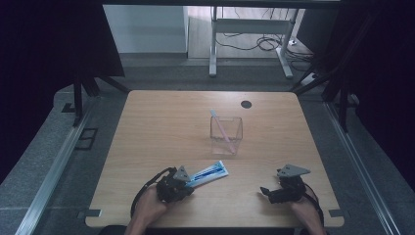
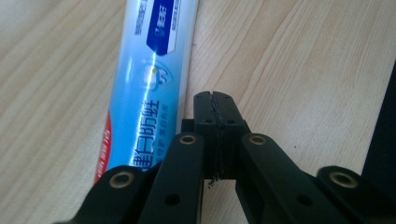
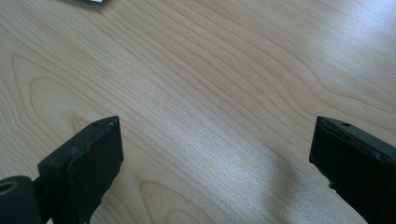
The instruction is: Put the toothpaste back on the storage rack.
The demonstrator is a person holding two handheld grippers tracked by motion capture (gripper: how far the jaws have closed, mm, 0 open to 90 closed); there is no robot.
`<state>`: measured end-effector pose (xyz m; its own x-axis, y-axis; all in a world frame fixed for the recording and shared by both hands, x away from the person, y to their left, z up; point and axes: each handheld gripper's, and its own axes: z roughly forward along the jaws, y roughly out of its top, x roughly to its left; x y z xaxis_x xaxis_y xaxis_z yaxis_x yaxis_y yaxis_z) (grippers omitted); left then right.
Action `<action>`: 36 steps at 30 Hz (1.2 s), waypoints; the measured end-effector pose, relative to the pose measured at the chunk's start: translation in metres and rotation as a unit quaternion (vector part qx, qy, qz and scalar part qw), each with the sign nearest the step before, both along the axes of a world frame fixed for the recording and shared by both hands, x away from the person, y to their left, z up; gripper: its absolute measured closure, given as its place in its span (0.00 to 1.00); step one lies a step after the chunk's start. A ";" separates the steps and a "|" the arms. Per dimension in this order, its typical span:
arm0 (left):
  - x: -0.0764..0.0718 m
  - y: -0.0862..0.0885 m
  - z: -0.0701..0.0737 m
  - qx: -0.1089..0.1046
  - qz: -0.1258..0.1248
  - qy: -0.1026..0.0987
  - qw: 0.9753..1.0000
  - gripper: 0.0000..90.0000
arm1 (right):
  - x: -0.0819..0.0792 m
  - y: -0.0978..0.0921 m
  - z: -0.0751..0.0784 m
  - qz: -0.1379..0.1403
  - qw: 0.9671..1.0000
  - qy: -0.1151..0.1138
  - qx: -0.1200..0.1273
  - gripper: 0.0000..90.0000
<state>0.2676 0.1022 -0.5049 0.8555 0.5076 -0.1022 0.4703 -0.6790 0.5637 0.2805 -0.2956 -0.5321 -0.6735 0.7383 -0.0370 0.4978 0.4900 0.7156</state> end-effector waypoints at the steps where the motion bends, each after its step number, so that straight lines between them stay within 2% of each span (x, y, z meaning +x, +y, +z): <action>1: 0.001 0.000 0.002 -0.001 0.001 -0.002 1.000 0.96 | 0.000 0.000 0.000 -0.001 1.000 0.000 0.000 0.03; 4: 0.004 0.000 0.009 -0.001 0.000 -0.014 1.000 0.90 | 0.000 -0.001 0.000 -0.002 1.000 -0.001 0.001 0.03; 6: 0.007 0.000 0.014 0.007 -0.003 -0.021 1.000 0.87 | 0.000 0.000 0.000 -0.002 1.000 -0.001 0.000 0.03; 13: 0.020 -0.005 0.022 0.033 -0.009 -0.017 0.999 0.76 | 0.000 0.000 0.000 -0.002 1.000 -0.001 -0.001 0.03; 19: 0.034 -0.012 0.023 0.051 -0.012 0.001 0.999 0.68 | 0.000 -0.001 0.000 -0.003 1.000 0.000 0.000 0.03; 21: 0.037 -0.016 0.023 0.062 -0.014 0.000 0.998 0.66 | 0.000 -0.001 0.000 -0.002 1.000 0.000 0.000 0.03; 24: 0.042 -0.021 0.022 0.082 -0.019 0.001 0.996 0.62 | 0.000 -0.001 0.000 -0.001 1.000 0.002 0.000 0.03; 27: 0.048 -0.027 0.021 0.101 -0.021 0.014 0.995 0.58 | 0.000 -0.001 -0.001 -0.001 1.000 0.003 -0.002 0.03; 36: 0.060 -0.042 0.015 0.121 -0.032 0.039 0.991 0.53 | 0.000 -0.001 0.000 -0.001 1.000 0.003 0.000 0.03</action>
<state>0.3279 0.0607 -0.4899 0.8813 0.4698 -0.0505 0.4569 -0.8201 0.3446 0.2800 -0.2968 -0.5326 -0.6727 0.7391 -0.0336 0.5022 0.4895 0.7129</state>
